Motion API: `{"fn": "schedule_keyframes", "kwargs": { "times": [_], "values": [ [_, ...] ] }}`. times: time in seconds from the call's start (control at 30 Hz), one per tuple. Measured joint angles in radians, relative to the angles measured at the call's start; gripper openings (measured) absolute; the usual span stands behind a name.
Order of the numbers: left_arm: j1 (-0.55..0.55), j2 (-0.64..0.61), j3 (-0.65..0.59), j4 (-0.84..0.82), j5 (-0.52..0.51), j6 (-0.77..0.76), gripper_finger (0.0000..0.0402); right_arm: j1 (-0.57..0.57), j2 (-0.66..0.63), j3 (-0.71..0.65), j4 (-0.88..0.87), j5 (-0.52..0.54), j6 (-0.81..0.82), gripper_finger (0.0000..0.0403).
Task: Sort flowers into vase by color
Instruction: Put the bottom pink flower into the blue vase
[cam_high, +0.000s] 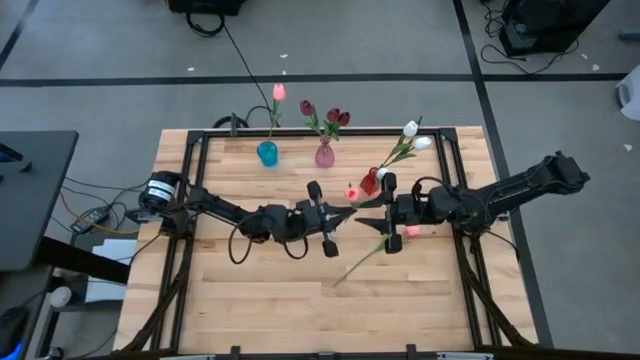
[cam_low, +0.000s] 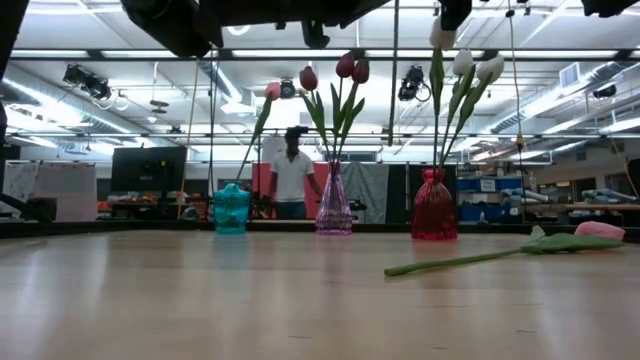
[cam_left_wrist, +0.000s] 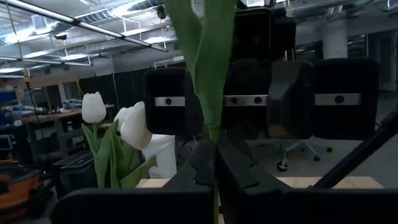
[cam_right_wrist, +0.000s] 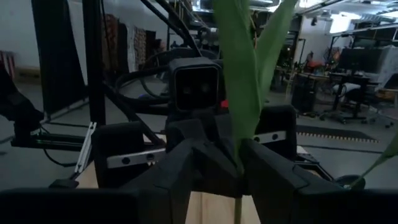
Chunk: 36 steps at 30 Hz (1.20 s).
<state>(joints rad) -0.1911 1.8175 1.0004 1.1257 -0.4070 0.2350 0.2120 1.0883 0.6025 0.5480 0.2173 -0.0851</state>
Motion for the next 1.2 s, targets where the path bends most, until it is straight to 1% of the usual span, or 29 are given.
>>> {"fn": "schedule_keyframes", "kwargs": {
  "times": [0.1,0.17,0.27,0.37,0.53,0.63,0.83,1.0,1.2],
  "values": [
    [-0.002,0.000,0.000,-0.003,0.005,0.023,0.0006,0.000,0.001,0.000,-0.002,0.017,0.010,0.0149],
    [-0.004,0.000,0.000,-0.006,0.041,0.030,0.0006,-0.001,0.005,0.000,-0.006,0.026,0.010,0.0145],
    [-0.004,0.001,0.000,-0.006,0.069,0.043,0.0006,-0.001,0.007,0.000,0.006,0.018,0.006,0.0138],
    [-0.004,0.001,0.000,-0.006,0.065,0.043,0.0010,-0.003,0.007,0.000,0.010,0.001,0.012,0.0133],
    [-0.004,0.001,0.000,-0.003,0.067,0.045,0.0030,-0.004,0.007,0.000,0.032,-0.001,0.013,0.0132],
    [-0.004,0.001,0.000,-0.019,0.066,0.054,0.0034,-0.010,0.007,0.000,0.038,-0.002,0.012,0.0131],
    [0.005,0.001,0.000,-0.054,0.060,0.041,0.0008,-0.012,0.007,0.000,0.038,-0.003,0.017,0.0123],
    [0.018,0.001,0.000,-0.059,0.053,0.017,0.0008,-0.012,0.007,0.000,0.037,-0.002,0.033,0.0115],
    [0.020,0.001,0.000,-0.066,0.052,-0.010,0.0009,-0.012,0.007,0.000,0.031,-0.002,0.043,0.0114]
  ]
}}
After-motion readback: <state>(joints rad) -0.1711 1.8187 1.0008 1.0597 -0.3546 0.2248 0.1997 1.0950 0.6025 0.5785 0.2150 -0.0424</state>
